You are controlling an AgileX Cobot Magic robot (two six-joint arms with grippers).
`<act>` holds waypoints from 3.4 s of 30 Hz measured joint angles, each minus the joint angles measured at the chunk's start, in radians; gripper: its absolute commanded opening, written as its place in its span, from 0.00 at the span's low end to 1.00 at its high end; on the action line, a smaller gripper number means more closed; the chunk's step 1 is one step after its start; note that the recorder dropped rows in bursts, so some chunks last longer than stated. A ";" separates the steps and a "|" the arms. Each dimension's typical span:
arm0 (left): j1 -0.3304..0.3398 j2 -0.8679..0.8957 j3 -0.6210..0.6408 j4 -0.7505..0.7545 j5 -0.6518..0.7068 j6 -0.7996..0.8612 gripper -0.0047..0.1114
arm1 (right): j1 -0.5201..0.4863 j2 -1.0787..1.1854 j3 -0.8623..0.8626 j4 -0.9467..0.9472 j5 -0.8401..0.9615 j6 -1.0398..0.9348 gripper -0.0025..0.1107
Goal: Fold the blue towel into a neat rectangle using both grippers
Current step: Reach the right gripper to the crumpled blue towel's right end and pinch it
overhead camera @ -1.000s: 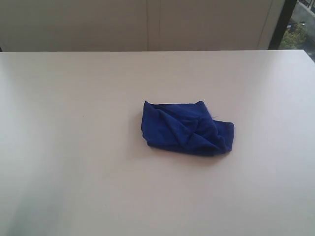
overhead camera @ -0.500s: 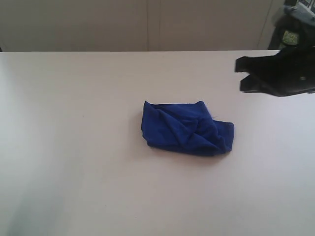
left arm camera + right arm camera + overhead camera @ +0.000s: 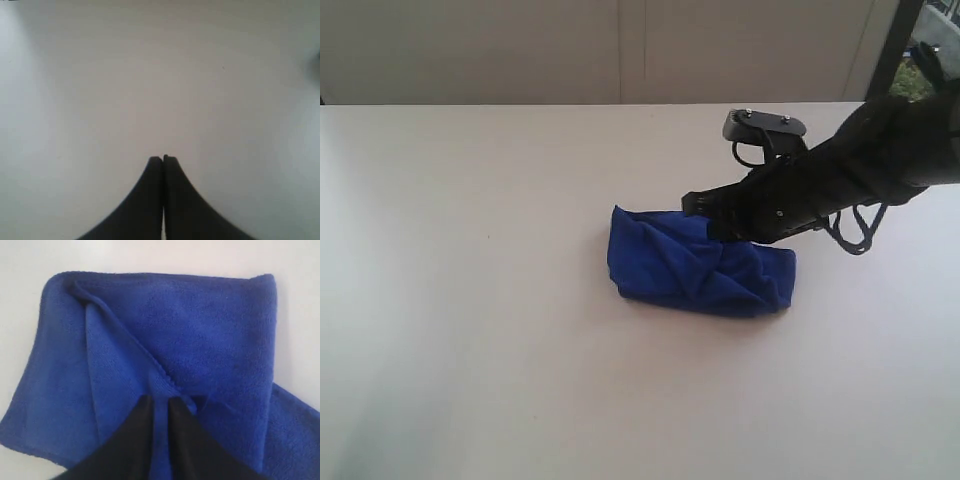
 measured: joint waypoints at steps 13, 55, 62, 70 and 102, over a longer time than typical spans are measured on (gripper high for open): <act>0.000 0.000 0.000 0.000 0.000 0.000 0.04 | 0.002 0.076 -0.001 0.003 -0.052 0.022 0.28; 0.000 0.000 0.000 0.000 0.000 0.000 0.04 | 0.010 -0.020 -0.001 0.002 -0.007 -0.055 0.02; 0.000 0.000 0.000 0.000 0.000 0.000 0.04 | 0.010 -0.020 -0.001 0.002 -0.007 -0.054 0.02; 0.000 0.000 0.000 0.000 -0.180 -0.002 0.04 | 0.010 -0.020 -0.001 0.007 -0.009 -0.054 0.02; 0.000 0.749 -0.584 -0.101 0.077 -0.088 0.04 | -0.023 -0.020 -0.090 -0.254 0.133 0.153 0.02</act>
